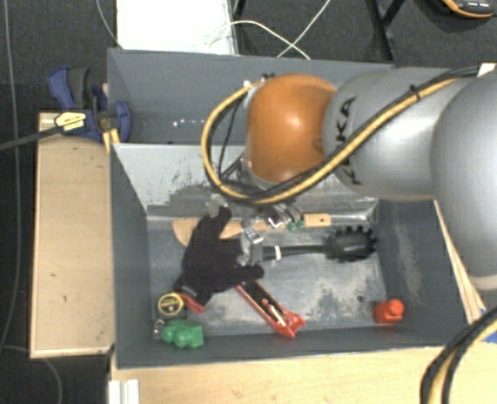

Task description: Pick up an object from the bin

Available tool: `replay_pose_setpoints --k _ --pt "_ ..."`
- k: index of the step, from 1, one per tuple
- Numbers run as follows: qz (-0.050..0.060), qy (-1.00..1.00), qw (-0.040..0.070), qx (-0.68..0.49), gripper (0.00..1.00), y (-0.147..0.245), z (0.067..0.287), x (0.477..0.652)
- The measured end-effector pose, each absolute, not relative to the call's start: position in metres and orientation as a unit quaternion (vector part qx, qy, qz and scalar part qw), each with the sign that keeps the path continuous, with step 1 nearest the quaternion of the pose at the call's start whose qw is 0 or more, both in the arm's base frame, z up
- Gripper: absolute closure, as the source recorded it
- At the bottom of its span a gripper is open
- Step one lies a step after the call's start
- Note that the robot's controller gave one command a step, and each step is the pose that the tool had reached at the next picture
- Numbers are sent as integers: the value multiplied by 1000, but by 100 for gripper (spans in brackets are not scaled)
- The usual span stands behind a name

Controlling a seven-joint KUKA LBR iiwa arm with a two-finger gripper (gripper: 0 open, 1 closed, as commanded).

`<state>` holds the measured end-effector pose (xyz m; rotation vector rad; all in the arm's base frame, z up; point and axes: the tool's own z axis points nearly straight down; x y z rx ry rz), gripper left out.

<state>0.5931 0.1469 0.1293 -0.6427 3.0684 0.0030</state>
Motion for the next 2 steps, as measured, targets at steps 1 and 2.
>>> replay_pose_setpoints --k 1,2 --pt "1 968 -1 -252 0 147 100 582" --pt "2 968 5 -251 0 145 72 582"
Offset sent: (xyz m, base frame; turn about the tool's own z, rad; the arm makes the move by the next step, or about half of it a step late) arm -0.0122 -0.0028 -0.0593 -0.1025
